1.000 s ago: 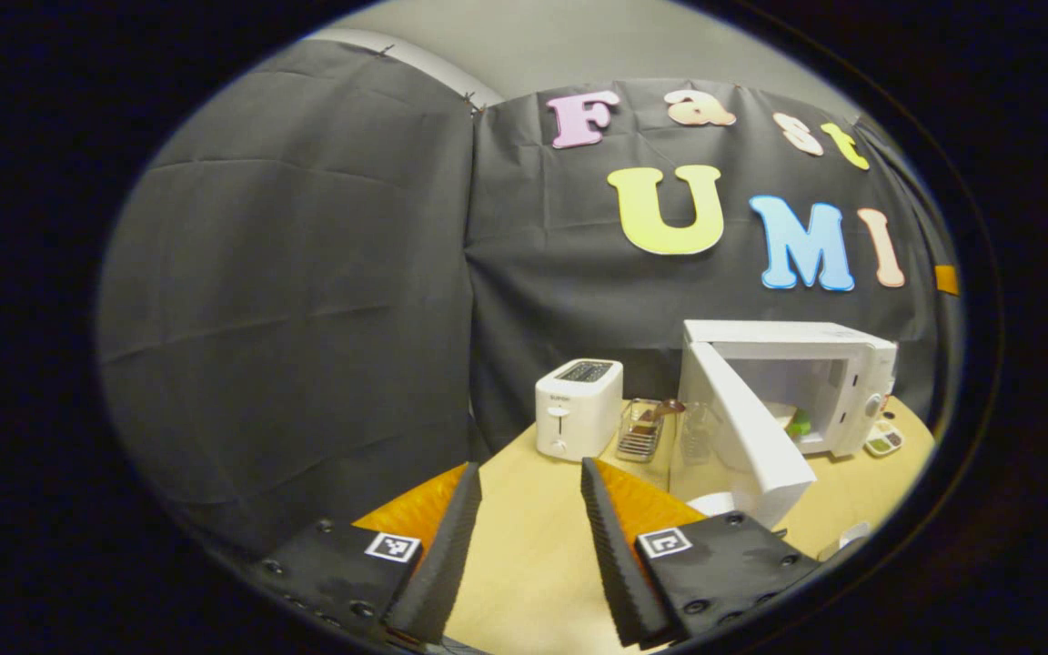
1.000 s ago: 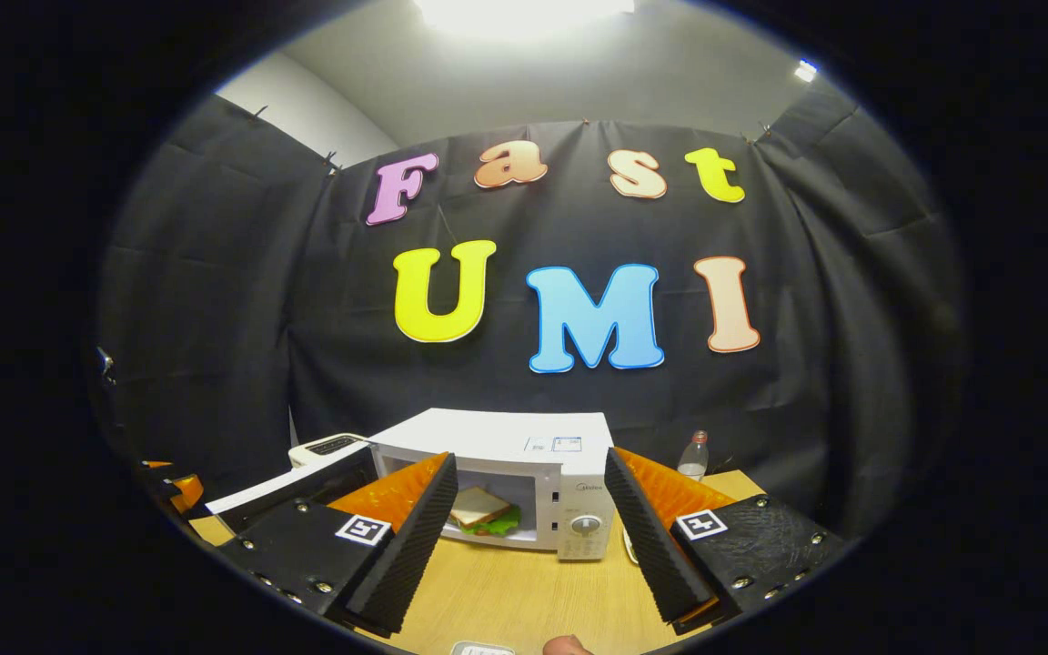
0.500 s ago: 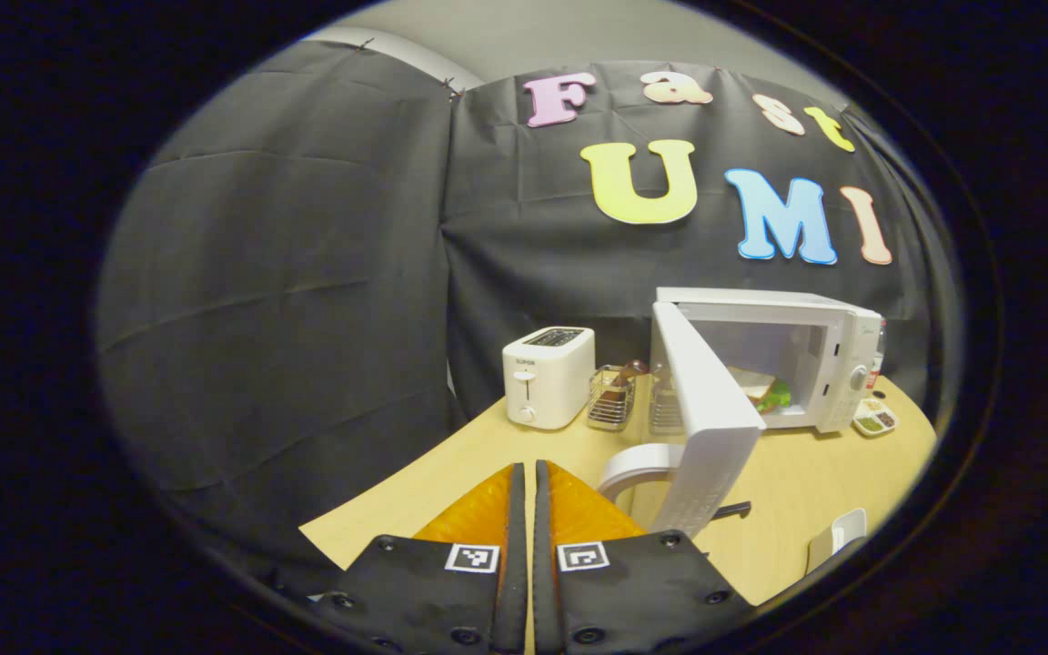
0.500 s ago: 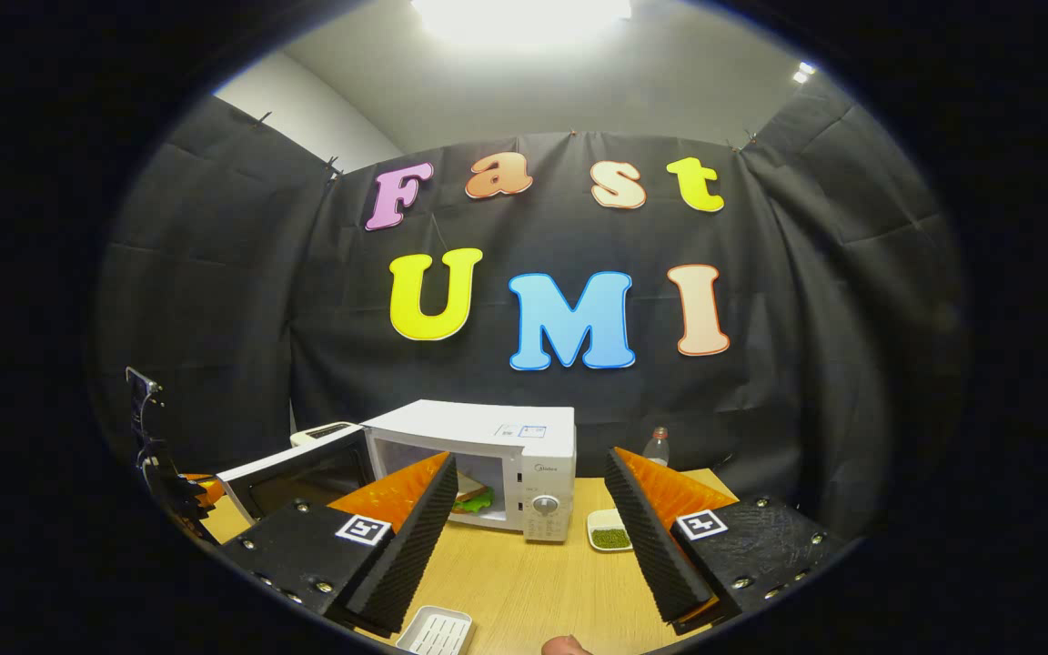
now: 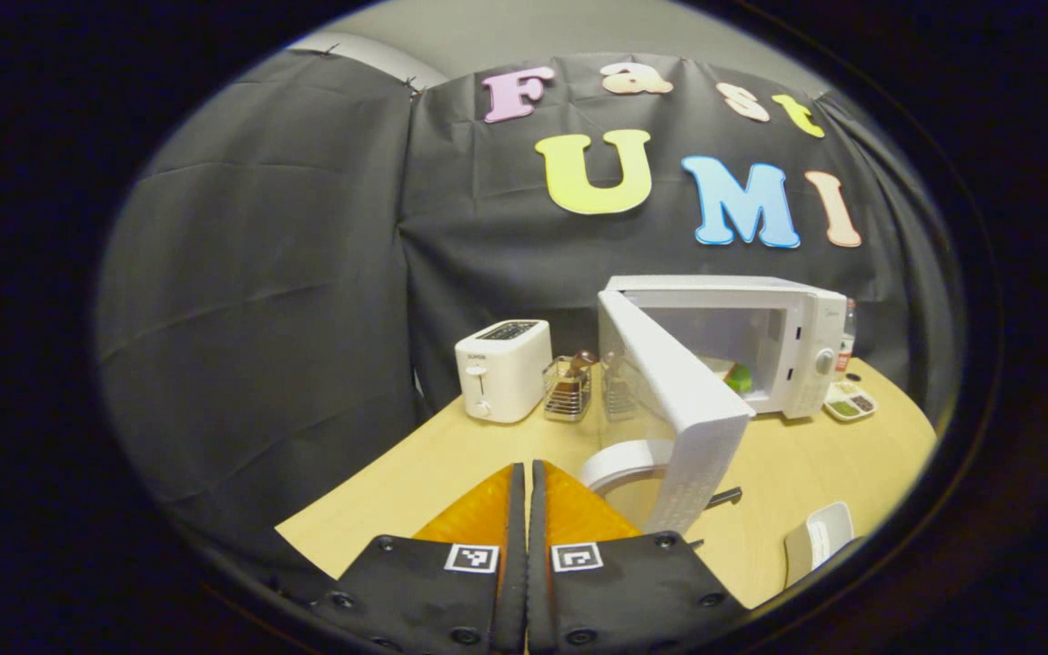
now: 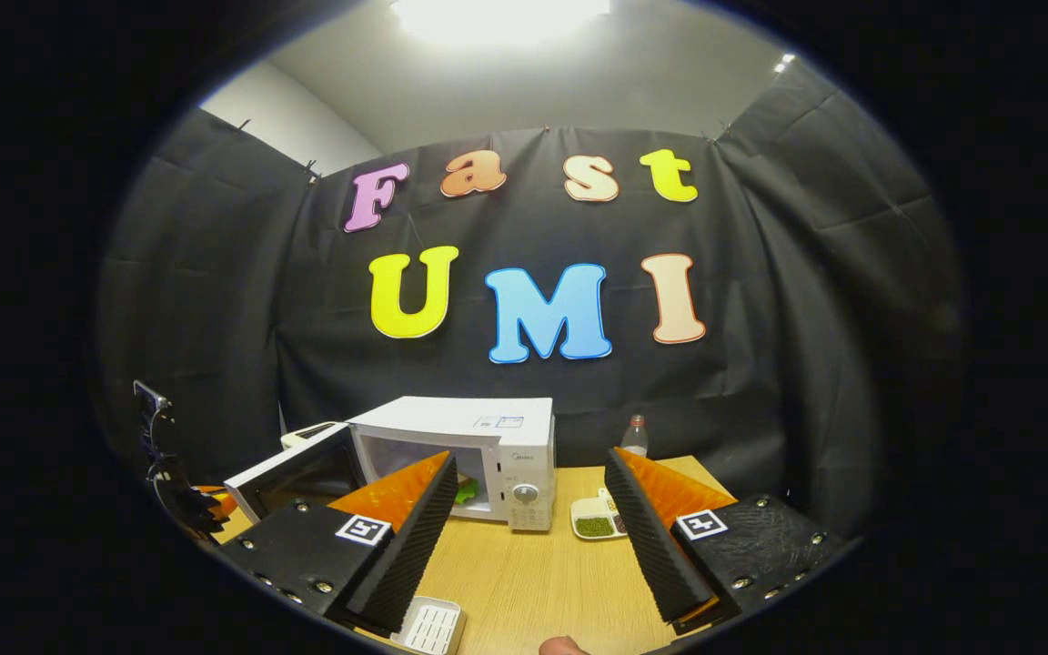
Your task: Open the microwave oven with the left hand, put the food in, and close the microwave oven.
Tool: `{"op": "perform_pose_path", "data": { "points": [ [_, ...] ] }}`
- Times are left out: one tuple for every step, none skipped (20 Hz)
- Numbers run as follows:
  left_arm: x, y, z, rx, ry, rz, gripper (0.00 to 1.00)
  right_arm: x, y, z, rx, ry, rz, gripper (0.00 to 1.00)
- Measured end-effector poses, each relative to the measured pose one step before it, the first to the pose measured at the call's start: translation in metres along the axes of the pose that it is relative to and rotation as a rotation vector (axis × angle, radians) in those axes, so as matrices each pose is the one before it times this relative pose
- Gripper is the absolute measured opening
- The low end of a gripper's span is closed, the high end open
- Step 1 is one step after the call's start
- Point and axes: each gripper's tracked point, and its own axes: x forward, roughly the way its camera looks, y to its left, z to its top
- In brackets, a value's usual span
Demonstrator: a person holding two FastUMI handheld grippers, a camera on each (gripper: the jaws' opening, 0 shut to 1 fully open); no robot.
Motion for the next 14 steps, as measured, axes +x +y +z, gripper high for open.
{"op": "perform_pose_path", "data": {
  "points": [
    [0.00048, -0.00850, 0.00200, -0.00271, -0.00075, -0.02183, 0.07, 0.00134, 0.00173, 0.00240, -0.00321, -0.00316, 0.00186, 0.98],
    [0.00172, -0.00816, 0.00271, 0.00211, -0.00302, -0.02076, 0.07, 0.00220, 0.00278, 0.00175, -0.00382, -0.00050, 0.00191, 0.98],
    [0.00302, -0.00745, 0.00238, 0.00442, -0.00077, -0.01797, 0.07, 0.00176, 0.00256, 0.00194, -0.00181, -0.00176, 0.00313, 0.98],
    [0.00247, -0.00745, 0.00224, 0.00517, -0.00060, -0.02385, 0.07, 0.00159, 0.00169, 0.00076, -0.00117, -0.00411, -0.00146, 0.98],
    [0.00334, -0.00899, 0.00270, 0.00389, 0.00019, -0.02476, 0.07, 0.00205, 0.00092, 0.00058, 0.00033, -0.00396, -0.00214, 0.98],
    [0.00349, -0.00904, 0.00130, 0.00303, -0.00151, -0.02552, 0.07, 0.00210, 0.00199, -0.00001, 0.00124, -0.00013, -0.00245, 0.98],
    [0.00353, -0.00832, 0.00485, 0.00337, -0.00301, -0.02381, 0.07, 0.00252, 0.00102, -0.00125, 0.00293, 0.00264, -0.00351, 0.98],
    [0.00360, -0.00747, 0.00318, 0.00536, -0.00276, -0.02217, 0.07, 0.00134, 0.00161, -0.00145, 0.00423, 0.00223, -0.00407, 0.98],
    [0.00346, -0.00692, 0.00301, 0.00496, -0.00254, -0.02085, 0.07, 0.00143, 0.00070, -0.00015, 0.00321, 0.00234, -0.00576, 0.98],
    [0.00381, -0.00685, 0.00142, 0.00591, -0.00248, -0.01995, 0.07, 0.00212, 0.00024, -0.00116, 0.00217, 0.00232, -0.00477, 0.98],
    [0.00495, -0.00769, 0.00299, 0.00261, 0.00040, -0.02315, 0.08, 0.00142, -0.00003, -0.00004, 0.00086, -0.00131, -0.00746, 0.98],
    [0.00258, -0.00608, 0.00293, 0.00316, -0.00026, -0.02233, 0.08, 0.00191, -0.00043, 0.00087, 0.00098, -0.00200, -0.00866, 0.98],
    [0.00464, -0.00704, 0.00345, 0.00655, -0.00095, -0.02079, 0.08, 0.00164, -0.00077, -0.00063, 0.00161, -0.00120, -0.00846, 0.98],
    [0.00524, -0.00606, 0.00258, 0.00776, -0.00106, -0.02071, 0.08, 0.00174, -0.00099, 0.00047, 0.00270, -0.00104, -0.00950, 0.98]
  ]
}}
